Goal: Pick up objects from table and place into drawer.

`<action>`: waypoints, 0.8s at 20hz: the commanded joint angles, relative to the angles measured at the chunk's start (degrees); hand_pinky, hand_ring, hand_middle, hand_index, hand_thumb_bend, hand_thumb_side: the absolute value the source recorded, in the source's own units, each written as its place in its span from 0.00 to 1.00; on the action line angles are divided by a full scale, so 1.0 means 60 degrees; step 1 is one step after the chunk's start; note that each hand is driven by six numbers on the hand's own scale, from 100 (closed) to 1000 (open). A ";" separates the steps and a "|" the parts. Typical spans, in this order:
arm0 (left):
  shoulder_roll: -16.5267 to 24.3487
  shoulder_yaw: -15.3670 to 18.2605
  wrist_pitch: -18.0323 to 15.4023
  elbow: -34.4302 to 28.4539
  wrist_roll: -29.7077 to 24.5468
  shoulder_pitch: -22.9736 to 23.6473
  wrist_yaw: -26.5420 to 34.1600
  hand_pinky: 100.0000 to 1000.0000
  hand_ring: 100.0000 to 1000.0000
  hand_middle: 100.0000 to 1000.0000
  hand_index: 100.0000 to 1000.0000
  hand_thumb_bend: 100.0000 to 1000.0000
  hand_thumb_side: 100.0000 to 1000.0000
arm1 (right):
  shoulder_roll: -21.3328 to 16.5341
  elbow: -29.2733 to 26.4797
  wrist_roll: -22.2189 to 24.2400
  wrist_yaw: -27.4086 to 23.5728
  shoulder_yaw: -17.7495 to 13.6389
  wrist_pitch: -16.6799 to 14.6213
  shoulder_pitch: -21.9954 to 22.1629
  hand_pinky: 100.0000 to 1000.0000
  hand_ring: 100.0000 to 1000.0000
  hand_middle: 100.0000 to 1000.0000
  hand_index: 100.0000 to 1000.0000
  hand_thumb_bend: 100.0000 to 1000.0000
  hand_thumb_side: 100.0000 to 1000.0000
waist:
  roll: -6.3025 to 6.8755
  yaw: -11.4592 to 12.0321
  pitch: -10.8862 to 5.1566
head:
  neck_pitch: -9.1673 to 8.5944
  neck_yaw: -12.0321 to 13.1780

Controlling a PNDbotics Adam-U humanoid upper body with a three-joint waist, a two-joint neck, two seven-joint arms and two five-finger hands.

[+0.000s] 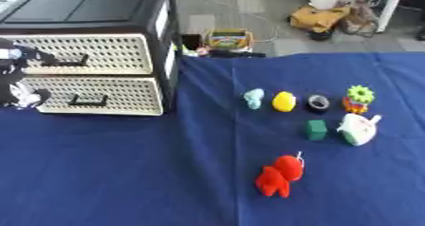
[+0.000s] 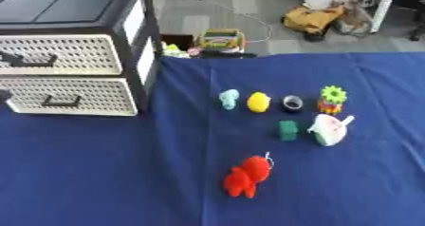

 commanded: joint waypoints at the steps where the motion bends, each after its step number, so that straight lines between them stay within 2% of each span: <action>1: 0.0215 0.0287 -0.0061 -0.0036 0.0000 -0.0233 -0.0033 0.00 0.00 0.11 1.00 0.57 0.47 | -0.0242 -0.0151 -0.0057 -0.0069 -0.0077 0.0029 -0.0077 0.60 0.69 0.67 0.72 0.00 1.00 | -0.0009 0.0003 -0.0148 | -0.0128 0.0050; 3: 0.0194 0.0343 -0.0046 -0.0004 0.0000 -0.0298 -0.0067 0.00 0.00 0.11 1.00 0.40 0.43 | -0.0245 -0.0151 -0.0074 -0.0095 -0.0054 0.0016 -0.0087 0.60 0.69 0.67 0.71 0.00 1.00 | -0.0006 0.0001 -0.0135 | -0.0138 0.0069; 4: 0.0172 0.0380 -0.0021 0.0034 0.0000 -0.0344 -0.0123 0.00 0.00 0.11 1.00 0.40 0.43 | -0.0245 -0.0151 -0.0079 -0.0106 -0.0043 0.0005 -0.0092 0.60 0.69 0.67 0.71 0.00 1.00 | -0.0006 0.0001 -0.0129 | -0.0146 0.0083; 5: 0.0140 0.0446 0.0037 0.0085 0.0000 -0.0412 -0.0204 0.00 0.00 0.09 1.00 0.29 0.41 | -0.0242 -0.0151 -0.0083 -0.0114 -0.0039 -0.0001 -0.0096 0.60 0.69 0.67 0.71 0.00 1.00 | -0.0010 0.0002 -0.0124 | -0.0164 0.0095; 6: 0.0088 0.0504 0.0107 0.0149 0.0000 -0.0486 -0.0299 0.00 0.00 0.08 1.00 0.27 0.40 | -0.0241 -0.0151 -0.0084 -0.0120 -0.0036 -0.0004 -0.0098 0.60 0.69 0.67 0.71 0.00 1.00 | -0.0014 0.0001 -0.0120 | -0.0175 0.0101; 7: 0.0034 0.0567 0.0182 0.0222 0.0001 -0.0576 -0.0419 0.00 0.00 0.05 1.00 0.18 0.38 | -0.0242 -0.0151 -0.0082 -0.0126 -0.0029 -0.0009 -0.0101 0.60 0.69 0.67 0.71 0.00 1.00 | -0.0019 0.0003 -0.0114 | -0.0182 0.0108; 8: -0.0024 0.0617 0.0250 0.0305 0.0022 -0.0664 -0.0569 0.00 0.00 0.00 0.99 0.17 0.37 | -0.0244 -0.0151 -0.0081 -0.0131 -0.0022 -0.0016 -0.0105 0.60 0.69 0.67 0.71 0.00 1.00 | -0.0023 0.0005 -0.0109 | -0.0184 0.0113; 9: -0.0085 0.0668 0.0315 0.0418 0.0100 -0.0760 -0.0755 0.00 0.00 0.00 0.97 0.19 0.36 | -0.0250 -0.0151 -0.0080 -0.0132 -0.0013 -0.0026 -0.0110 0.60 0.69 0.67 0.71 0.00 1.00 | -0.0026 0.0008 -0.0101 | -0.0185 0.0122; 13: -0.0313 0.0811 0.0315 0.0917 0.0578 -0.1052 -0.1307 0.00 0.00 0.00 0.91 0.36 0.34 | -0.0256 -0.0151 -0.0111 -0.0148 -0.0009 -0.0068 -0.0097 0.60 0.69 0.67 0.71 0.00 1.00 | -0.0041 0.0003 -0.0051 | -0.0200 0.0143; 16: -0.0450 0.0943 0.0073 0.1239 0.0801 -0.1251 -0.1323 0.00 0.00 0.00 0.87 0.35 0.35 | -0.0270 -0.0151 -0.0138 -0.0174 -0.0006 -0.0071 -0.0074 0.60 0.69 0.67 0.71 0.00 1.00 | -0.0035 0.0009 0.0004 | -0.0227 0.0135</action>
